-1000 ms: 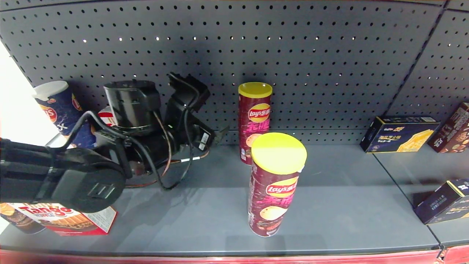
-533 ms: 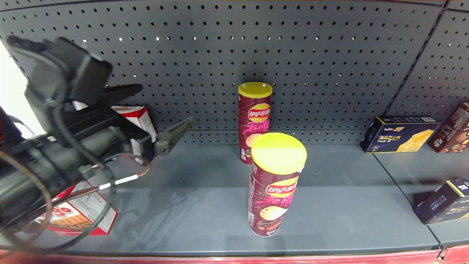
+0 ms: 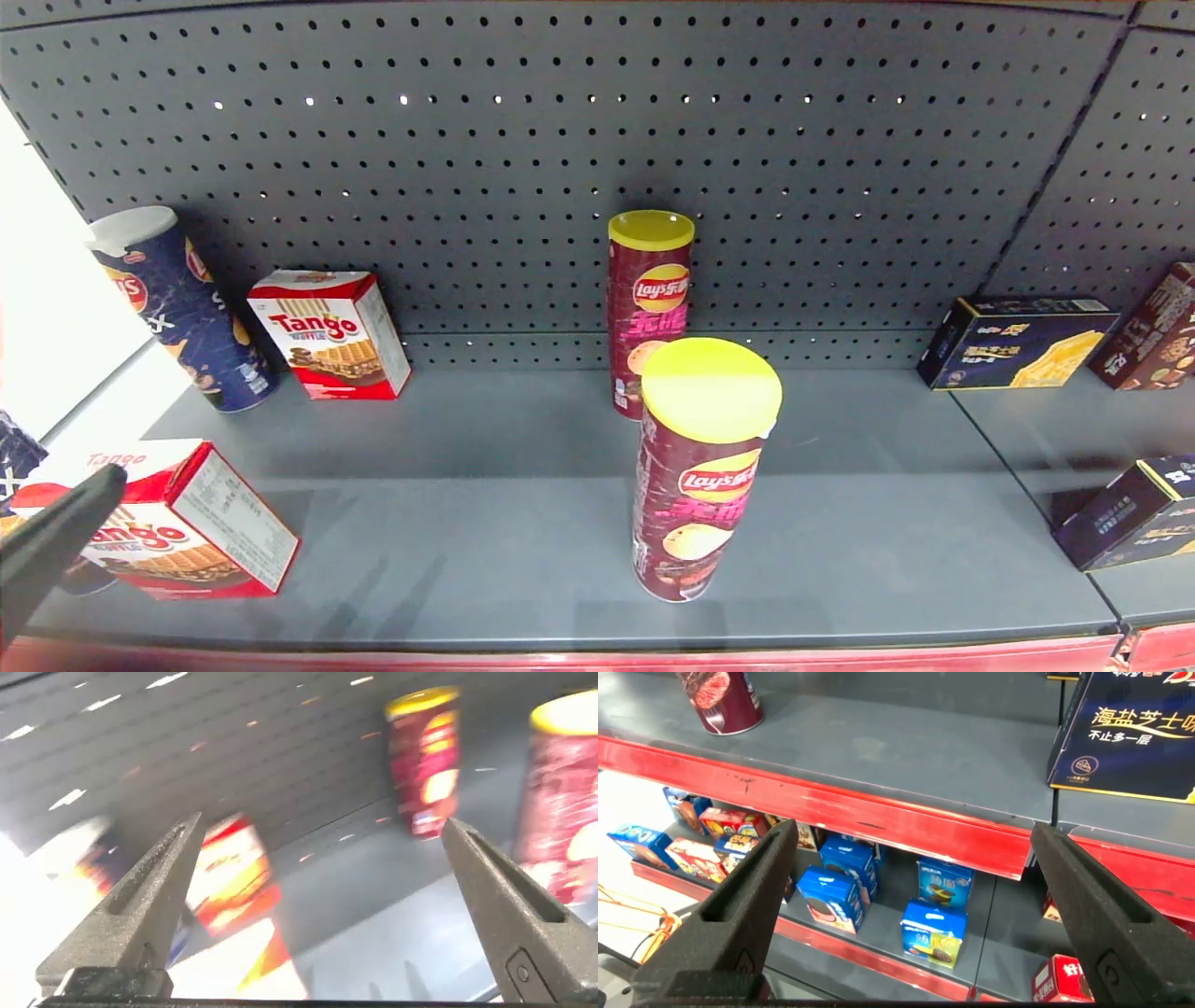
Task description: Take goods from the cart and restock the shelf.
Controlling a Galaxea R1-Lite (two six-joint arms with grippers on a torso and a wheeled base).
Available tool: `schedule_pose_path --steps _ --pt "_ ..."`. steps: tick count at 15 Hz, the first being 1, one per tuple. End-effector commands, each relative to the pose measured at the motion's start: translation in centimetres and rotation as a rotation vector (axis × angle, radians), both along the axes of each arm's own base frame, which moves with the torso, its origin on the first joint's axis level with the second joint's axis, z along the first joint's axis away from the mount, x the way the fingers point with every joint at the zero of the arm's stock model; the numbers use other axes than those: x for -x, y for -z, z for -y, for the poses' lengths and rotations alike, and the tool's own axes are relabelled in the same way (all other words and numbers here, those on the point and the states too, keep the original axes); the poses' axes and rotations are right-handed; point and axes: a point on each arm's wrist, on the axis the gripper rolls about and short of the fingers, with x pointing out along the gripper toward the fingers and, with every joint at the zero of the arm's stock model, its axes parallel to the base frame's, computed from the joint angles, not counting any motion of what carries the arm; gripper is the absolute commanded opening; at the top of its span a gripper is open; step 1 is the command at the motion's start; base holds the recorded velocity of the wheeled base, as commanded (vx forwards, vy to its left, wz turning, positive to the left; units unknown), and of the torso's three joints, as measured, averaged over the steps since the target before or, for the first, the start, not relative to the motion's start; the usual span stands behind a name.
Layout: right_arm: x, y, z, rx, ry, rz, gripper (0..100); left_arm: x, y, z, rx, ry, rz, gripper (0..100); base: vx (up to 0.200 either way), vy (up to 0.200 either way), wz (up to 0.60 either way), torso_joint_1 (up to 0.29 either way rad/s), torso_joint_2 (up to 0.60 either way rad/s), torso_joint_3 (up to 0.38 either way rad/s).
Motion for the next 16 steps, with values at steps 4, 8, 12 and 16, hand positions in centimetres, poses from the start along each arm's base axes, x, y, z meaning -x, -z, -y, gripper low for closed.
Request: schedule_pose_path --steps 4,8,12,16 --pt "0.0 0.0 0.0 0.001 0.000 -0.001 100 5.7 10.2 -2.4 0.092 -0.438 0.076 100 0.000 0.000 0.00 0.000 0.00 0.000" --pt "0.0 0.0 0.0 0.001 0.000 -0.001 100 6.8 13.0 -2.3 0.090 -0.488 -0.033 100 0.000 0.000 0.00 0.000 0.00 0.000" --pt "0.0 0.0 0.0 0.001 0.000 -0.001 100 7.0 15.4 -2.4 0.048 -0.465 -0.204 100 0.000 0.000 0.00 0.000 0.00 0.000" --pt "0.0 0.0 0.0 0.001 0.000 -0.001 100 7.0 15.3 -2.4 0.056 -0.465 -0.191 100 0.000 0.000 0.00 0.000 0.00 0.000"
